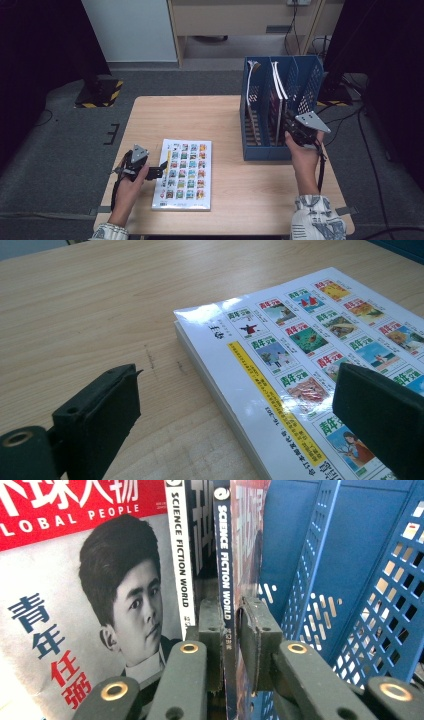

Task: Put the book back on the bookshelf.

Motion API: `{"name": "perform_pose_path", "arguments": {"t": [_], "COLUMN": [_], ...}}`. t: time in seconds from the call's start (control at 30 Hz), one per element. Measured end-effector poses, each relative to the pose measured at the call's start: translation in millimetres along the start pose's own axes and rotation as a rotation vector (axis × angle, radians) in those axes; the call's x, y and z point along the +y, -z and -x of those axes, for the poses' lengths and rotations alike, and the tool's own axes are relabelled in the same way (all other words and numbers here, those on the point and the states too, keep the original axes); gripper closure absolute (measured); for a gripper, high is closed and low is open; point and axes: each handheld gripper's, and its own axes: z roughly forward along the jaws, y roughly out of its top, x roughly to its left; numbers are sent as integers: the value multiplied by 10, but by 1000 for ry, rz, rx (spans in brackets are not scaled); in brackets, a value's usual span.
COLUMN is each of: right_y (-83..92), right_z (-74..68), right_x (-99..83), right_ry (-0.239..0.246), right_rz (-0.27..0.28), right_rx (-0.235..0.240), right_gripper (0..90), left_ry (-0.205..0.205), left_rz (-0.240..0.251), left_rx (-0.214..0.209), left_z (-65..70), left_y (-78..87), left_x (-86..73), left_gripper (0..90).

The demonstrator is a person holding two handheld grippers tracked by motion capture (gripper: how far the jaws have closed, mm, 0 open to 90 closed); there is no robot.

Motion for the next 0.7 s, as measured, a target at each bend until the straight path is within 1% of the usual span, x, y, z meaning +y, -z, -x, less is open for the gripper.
{"name": "perform_pose_path", "arguments": {"t": [0.33,0.37,0.47,0.57,0.6,0.7], "right_y": [55,70,96,135,150,208], "right_z": [2,-6,-21,-46,-53,-91], "right_x": [-10,-25,-37,-43,-48,-69], "right_ry": [3,3,8,16,16,22], "right_rz": [2,-3,-7,-11,-7,-17], "right_rx": [2,4,10,16,22,32], "right_gripper": [753,727,693,637,615,544], "left_ry": [3,5,11,10,8,9], "left_rz": [0,2,7,5,5,6], "left_rx": [0,1,0,0,0,2], "left_z": [0,-4,-8,-11,-12,-13], "left_y": [3,8,6,3,5,10], "left_x": [0,1,-1,0,2,6], "left_gripper": [47,47,47,47,47,47]}}
